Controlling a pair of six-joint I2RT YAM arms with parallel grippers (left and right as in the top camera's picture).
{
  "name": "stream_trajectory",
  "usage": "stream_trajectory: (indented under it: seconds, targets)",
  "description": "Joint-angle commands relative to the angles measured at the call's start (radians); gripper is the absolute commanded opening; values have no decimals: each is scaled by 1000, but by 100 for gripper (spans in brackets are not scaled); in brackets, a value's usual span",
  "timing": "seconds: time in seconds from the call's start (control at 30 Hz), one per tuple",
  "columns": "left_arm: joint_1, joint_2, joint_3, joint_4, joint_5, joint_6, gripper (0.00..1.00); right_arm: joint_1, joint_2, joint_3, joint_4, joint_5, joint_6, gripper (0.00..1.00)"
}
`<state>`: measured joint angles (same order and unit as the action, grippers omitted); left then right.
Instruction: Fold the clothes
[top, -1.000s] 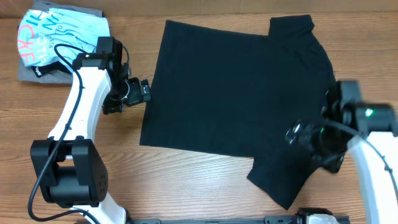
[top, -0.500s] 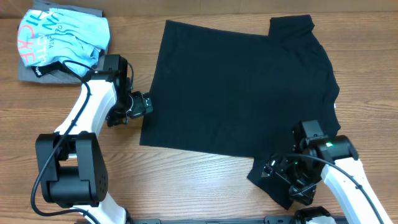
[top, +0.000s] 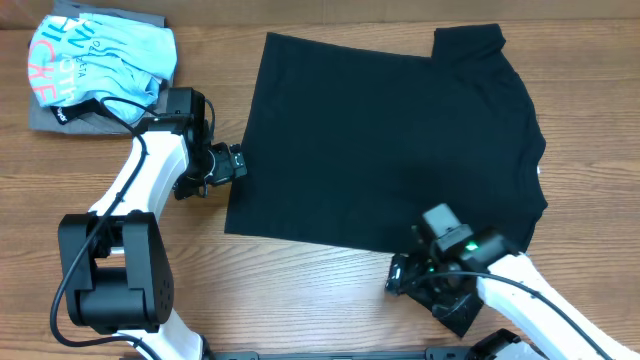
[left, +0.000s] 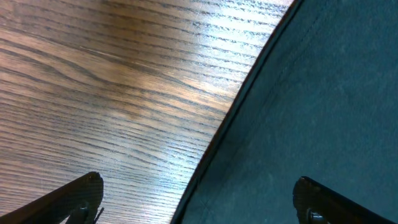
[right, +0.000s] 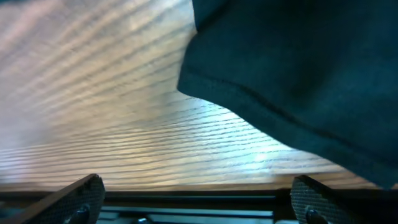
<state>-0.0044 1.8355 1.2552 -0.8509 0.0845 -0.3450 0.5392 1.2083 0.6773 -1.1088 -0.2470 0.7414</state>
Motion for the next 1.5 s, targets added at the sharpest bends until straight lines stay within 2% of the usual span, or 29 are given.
stream_trajectory:
  seconds: [0.0, 0.27, 0.5, 0.57, 0.63, 0.67, 0.73, 1.0, 1.17, 1.47]
  targets:
    - [5, 8, -3, 3, -10, -22, 100, 24, 82, -4, 34, 113, 23, 100]
    - [4, 8, -3, 4, -10, -22, 100, 23, 293, -1, 183, 64, 41, 100]
    - [4, 8, -3, 16, -10, -22, 100, 21, 333, -1, 188, 78, 76, 99]
    - [4, 8, -3, 20, -10, -22, 100, 21, 333, -1, 183, 90, 102, 89]
    - [4, 8, -3, 20, -10, -22, 100, 21, 333, -1, 180, 89, 108, 64]
    - [4, 8, -3, 19, -10, -21, 100, 21, 333, -1, 179, 90, 119, 56]
    - [4, 8, -3, 18, -10, -21, 100, 21, 333, -1, 180, 89, 129, 48]
    - [5, 8, -3, 21, -48, 9, 99, 21, 333, -1, 153, 89, 151, 44]
    - [6, 9, -3, 8, -57, 39, 95, 21, 333, -1, 145, 84, 154, 44]
    - [3, 9, -9, -184, 50, 53, 98, 21, 333, -1, 146, 77, 153, 46]
